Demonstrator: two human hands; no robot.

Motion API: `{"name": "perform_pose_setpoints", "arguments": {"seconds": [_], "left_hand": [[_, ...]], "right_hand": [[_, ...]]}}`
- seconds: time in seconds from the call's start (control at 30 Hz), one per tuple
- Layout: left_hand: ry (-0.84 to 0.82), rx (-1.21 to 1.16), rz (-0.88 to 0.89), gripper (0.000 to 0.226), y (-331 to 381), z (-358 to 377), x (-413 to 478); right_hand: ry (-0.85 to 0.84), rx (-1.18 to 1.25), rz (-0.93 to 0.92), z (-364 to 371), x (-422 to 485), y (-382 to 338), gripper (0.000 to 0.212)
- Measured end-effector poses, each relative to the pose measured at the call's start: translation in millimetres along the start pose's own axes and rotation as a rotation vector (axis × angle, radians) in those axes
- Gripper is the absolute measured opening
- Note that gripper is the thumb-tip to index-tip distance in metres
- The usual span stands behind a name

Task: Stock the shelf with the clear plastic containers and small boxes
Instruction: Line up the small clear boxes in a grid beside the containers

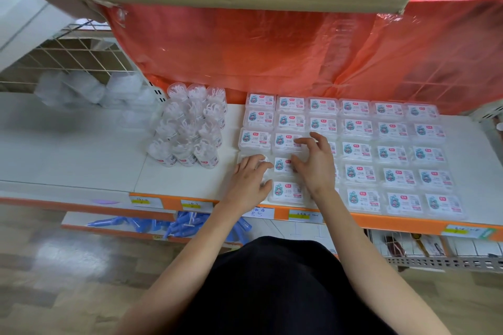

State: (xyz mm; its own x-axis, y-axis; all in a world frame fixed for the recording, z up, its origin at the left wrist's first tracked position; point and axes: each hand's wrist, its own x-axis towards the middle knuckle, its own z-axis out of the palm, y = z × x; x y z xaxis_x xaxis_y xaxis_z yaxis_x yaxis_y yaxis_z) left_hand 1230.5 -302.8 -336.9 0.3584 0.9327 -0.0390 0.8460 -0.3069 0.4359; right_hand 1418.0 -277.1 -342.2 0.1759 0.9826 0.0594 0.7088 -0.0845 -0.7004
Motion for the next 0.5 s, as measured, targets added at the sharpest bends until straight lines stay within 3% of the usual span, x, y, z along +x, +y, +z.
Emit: {"name": "perform_pose_setpoints", "arguments": {"seconds": [0.27, 0.5], "left_hand": [[0.128, 0.005, -0.031, 0.045, 2.1, -20.0, -5.8], [0.279, 0.072, -0.235, 0.062, -27.0, -63.8, -42.6]], "right_hand": [[0.033, 0.002, -0.201, -6.7, -15.1, -19.4, 0.037], [-0.161, 0.050, -0.369, 12.6, -24.8, -76.8, 0.035]]}}
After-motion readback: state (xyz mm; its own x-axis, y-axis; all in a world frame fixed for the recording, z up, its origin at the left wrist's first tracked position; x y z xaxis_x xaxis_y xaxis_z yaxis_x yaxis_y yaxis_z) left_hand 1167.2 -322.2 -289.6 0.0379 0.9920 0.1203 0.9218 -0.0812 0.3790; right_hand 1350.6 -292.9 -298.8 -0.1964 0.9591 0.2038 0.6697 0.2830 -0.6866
